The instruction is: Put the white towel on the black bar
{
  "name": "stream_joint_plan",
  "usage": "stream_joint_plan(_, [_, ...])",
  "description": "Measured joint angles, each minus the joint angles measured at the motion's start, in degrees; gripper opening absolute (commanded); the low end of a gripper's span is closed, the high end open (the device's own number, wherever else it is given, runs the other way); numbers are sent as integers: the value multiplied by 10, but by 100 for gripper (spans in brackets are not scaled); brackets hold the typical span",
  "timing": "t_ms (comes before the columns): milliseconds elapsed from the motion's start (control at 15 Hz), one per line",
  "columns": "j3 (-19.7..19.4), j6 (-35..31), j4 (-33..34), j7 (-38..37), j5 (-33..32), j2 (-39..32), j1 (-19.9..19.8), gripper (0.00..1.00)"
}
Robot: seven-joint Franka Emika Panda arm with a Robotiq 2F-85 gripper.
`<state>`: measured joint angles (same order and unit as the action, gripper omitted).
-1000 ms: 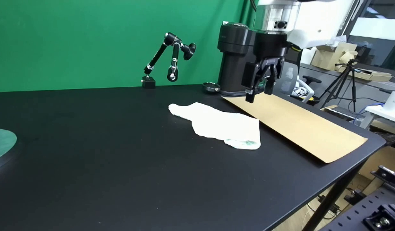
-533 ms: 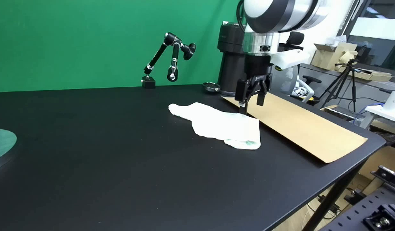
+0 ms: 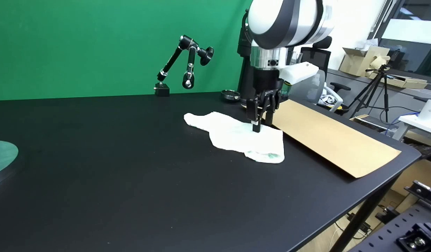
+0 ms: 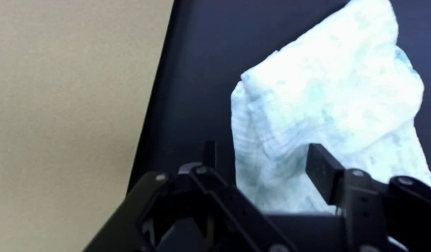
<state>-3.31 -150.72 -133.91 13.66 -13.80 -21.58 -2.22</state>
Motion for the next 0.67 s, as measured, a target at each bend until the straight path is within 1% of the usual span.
stream_joint_plan(267, [6, 5, 7, 7, 2, -7, 0, 10])
stream_joint_plan(333, [7, 8, 8, 9, 2, -7, 0, 5])
stream_joint_plan(400, [9, 10, 9, 11, 3, -7, 0, 1])
stream_joint_plan(667, [24, 29, 13, 31, 25, -6, -5, 0])
